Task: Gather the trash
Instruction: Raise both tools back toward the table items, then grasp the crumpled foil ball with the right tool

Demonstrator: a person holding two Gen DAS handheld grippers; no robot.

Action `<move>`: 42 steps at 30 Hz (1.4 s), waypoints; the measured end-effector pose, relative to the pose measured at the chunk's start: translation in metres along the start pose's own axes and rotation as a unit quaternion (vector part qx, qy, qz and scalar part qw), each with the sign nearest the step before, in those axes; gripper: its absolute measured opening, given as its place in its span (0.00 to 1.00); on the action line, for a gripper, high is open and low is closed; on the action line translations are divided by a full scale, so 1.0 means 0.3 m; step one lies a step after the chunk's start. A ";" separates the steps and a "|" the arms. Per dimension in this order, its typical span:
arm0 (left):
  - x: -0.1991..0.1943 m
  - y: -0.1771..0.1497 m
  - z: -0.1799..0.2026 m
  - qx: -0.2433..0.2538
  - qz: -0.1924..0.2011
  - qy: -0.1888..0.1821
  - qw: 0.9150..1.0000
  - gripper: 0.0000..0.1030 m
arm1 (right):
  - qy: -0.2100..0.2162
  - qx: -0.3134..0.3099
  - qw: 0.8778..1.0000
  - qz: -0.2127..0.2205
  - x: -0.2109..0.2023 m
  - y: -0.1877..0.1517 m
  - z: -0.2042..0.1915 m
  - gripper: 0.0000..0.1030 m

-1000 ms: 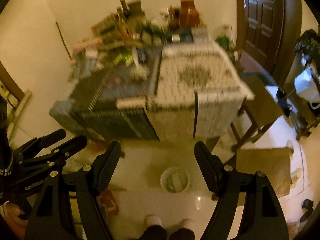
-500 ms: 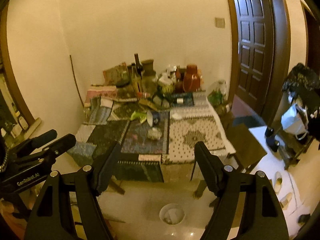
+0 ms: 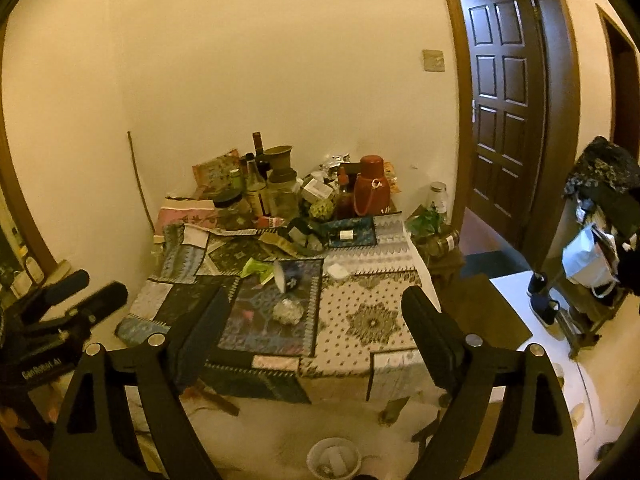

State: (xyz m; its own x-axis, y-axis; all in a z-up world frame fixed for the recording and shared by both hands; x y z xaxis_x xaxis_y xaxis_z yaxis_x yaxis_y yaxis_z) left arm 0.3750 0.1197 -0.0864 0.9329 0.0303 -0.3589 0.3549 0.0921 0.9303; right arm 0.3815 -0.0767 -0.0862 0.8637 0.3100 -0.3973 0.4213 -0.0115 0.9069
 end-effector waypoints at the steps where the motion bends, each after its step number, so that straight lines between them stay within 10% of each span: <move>1: 0.032 0.015 0.010 -0.003 0.000 0.005 1.000 0.87 | 0.004 -0.003 1.000 -0.002 0.027 0.013 0.019 0.84; 18: 0.427 0.101 0.085 -0.052 -0.047 0.110 0.991 0.87 | 0.103 -0.040 0.989 -0.098 0.468 0.104 0.217 0.84; 30: 0.590 0.020 -0.172 -0.078 -0.073 0.157 0.982 0.87 | 0.147 -0.048 0.958 -0.240 0.766 -0.151 0.006 0.84; 42: 0.816 -0.069 -0.430 -0.093 -0.119 0.111 0.982 0.87 | 0.091 0.024 0.920 -0.381 1.031 -0.489 -0.188 0.84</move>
State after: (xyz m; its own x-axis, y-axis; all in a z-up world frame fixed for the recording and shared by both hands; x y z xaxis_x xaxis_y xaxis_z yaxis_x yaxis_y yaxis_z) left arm 0.5881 0.2535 -0.2031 0.7814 0.2005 -0.5909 0.5240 0.3034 0.7958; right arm 0.5713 0.0746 -0.3341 0.2536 0.3985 -0.8814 0.9007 0.2351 0.3654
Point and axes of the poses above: each gripper's, at about its wrist camera, not at the fingertips, and x roughly the way its jaws point, z to its right, y to its top, the point moved 5 cm from there along x, roughly the way its jaws point, and after that the axes turned 10 degrees about z, right-handed, at the moved point
